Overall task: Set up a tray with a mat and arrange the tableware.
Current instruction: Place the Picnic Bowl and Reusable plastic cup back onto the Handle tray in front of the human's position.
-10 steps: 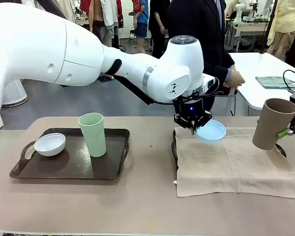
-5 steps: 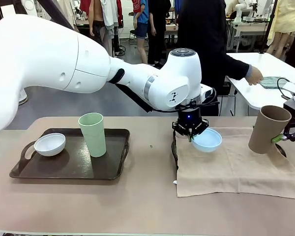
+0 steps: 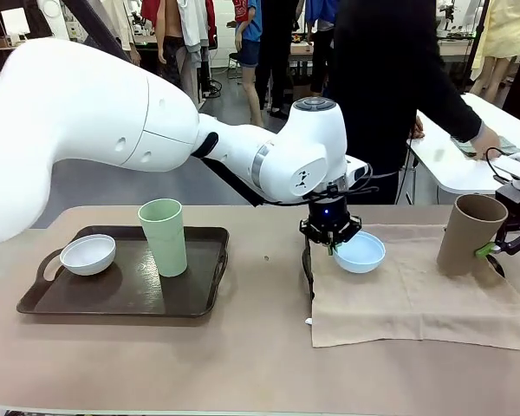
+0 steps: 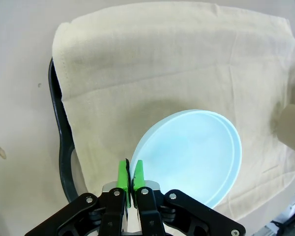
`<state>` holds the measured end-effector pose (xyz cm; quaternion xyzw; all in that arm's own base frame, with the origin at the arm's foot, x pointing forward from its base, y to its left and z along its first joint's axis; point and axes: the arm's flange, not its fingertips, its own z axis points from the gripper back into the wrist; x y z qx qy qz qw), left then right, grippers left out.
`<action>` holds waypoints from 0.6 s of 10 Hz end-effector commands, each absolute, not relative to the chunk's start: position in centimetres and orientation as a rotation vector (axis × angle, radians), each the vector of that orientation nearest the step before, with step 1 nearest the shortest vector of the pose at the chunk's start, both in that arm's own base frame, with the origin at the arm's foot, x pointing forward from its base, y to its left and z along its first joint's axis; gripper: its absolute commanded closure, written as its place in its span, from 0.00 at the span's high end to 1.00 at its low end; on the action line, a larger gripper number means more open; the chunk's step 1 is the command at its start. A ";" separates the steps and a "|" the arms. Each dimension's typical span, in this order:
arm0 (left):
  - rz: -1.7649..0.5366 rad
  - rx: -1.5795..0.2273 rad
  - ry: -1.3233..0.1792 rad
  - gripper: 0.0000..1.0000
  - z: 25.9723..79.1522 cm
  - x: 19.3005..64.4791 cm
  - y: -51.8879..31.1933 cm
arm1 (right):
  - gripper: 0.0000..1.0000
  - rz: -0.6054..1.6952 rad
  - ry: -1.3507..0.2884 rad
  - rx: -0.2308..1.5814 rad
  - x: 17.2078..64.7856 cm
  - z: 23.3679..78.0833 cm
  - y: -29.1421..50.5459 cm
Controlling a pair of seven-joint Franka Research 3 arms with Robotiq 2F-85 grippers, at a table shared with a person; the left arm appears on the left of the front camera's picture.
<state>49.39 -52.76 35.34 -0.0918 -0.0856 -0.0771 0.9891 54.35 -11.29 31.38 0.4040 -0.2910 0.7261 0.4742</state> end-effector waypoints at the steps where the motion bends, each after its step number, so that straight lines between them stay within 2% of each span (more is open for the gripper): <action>1: -0.171 -0.181 -0.153 0.04 35.0 49.8 -52.9 | 0.84 1.807 -0.734 0.996 54.7 31.4 -11.4; 2: -0.177 -0.181 -0.146 0.64 34.8 49.8 -52.9 | 1.00 1.795 -0.741 0.999 54.7 31.5 -11.6; 3: -0.177 -0.185 -0.143 0.64 34.9 49.9 -52.8 | 1.00 1.789 -0.743 0.996 54.7 31.6 -11.7; 4: -0.172 -0.191 -0.143 1.00 35.1 49.8 -52.7 | 1.00 1.783 -0.742 0.994 54.6 31.8 -11.9; 5: -0.172 -0.195 -0.144 0.65 35.4 49.8 -52.6 | 1.00 1.779 -0.736 0.998 54.6 31.9 -12.1; 6: -0.174 -0.194 -0.143 1.00 35.5 49.7 -52.5 | 1.00 1.779 -0.726 1.006 54.6 32.0 -12.5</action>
